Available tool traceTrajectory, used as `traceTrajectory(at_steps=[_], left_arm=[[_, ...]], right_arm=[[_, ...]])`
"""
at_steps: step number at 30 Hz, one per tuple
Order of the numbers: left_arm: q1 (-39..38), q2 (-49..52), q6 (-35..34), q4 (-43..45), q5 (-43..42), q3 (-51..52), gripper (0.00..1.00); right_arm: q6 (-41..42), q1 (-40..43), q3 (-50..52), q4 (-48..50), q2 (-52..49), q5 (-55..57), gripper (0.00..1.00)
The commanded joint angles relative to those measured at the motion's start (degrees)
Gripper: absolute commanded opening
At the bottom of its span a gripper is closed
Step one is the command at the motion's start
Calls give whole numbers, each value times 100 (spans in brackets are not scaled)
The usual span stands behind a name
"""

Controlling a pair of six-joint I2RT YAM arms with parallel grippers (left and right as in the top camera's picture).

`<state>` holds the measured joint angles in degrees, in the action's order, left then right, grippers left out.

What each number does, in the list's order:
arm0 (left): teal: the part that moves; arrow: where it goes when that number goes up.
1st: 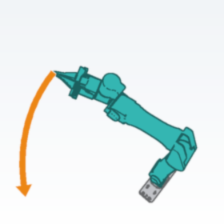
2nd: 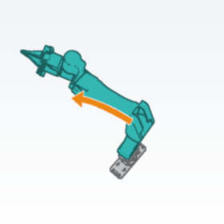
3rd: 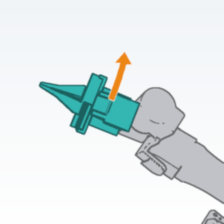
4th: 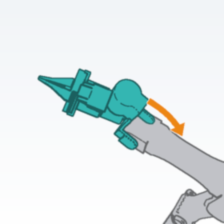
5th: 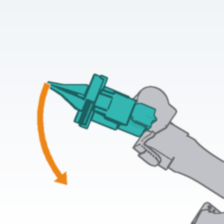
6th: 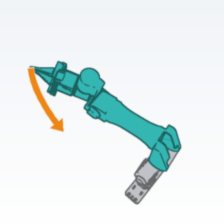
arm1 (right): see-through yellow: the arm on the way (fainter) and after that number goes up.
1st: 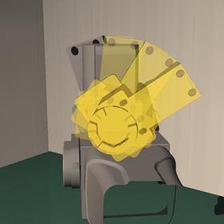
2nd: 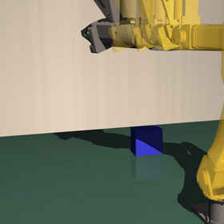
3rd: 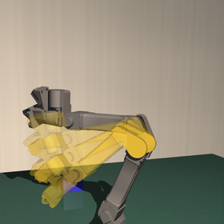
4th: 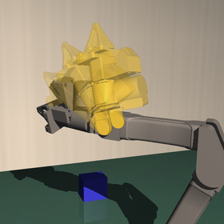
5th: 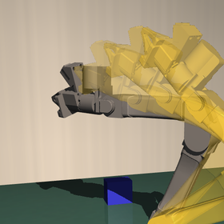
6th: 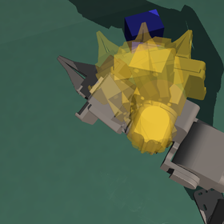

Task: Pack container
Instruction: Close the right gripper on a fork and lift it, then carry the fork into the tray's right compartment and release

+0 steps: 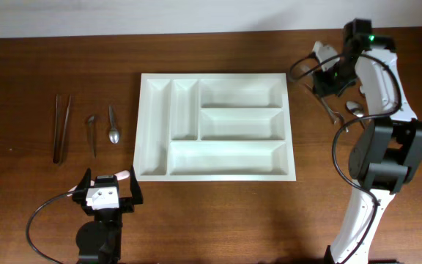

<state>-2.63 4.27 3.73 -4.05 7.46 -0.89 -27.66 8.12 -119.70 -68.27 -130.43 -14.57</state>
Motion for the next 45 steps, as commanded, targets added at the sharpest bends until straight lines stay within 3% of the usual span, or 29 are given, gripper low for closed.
traceTrajectory(at_steps=[1,10,20,30,34,40,43,45], left_arm=[[35,-37,109,7,-61,35,99],[35,-37,109,7,-61,35,99],[35,-37,109,7,-61,35,99],[35,-37,109,7,-61,35,99],[35,-37,109,7,-59,35,99],[35,-37,109,7,-61,35,99],[35,-37,109,7,-61,35,99],[35,-37,109,7,-61,35,99]], right_arm=[[-463,-146,-551,-262,315,-426,4],[-2859,-1025,-876,-1266,332,-1591,4],[-3960,-2197,-339,-1325,332,-1357,4],[-3939,-2514,984,-374,321,-1132,5],[-3880,-2483,997,-343,323,-1134,35],[-2487,-2201,286,-437,343,-968,37],[-1611,-1849,-319,-636,343,-455,44],[-1517,-1602,-616,-813,343,-188,47]])
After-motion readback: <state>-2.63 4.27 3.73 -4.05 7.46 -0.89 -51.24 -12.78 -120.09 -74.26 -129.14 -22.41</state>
